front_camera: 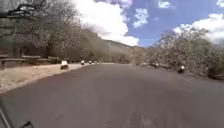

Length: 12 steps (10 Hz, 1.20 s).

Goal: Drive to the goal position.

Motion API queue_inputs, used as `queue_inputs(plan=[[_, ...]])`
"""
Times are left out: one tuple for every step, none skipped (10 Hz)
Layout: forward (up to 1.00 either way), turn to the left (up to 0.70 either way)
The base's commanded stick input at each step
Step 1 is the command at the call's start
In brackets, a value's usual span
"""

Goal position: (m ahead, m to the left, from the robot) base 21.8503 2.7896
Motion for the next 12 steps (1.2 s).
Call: queue_inputs(plan=[[0.70,0.00],[0.70,0.00],[0.70,0.00],[0.70,0.00],[0.70,0.00],[0.70,0.00],[0.70,0.00],[0.70,0.00],[0.70,0.00],[0.70,0.00],[0.70,0.00],[0.70,0.00]])
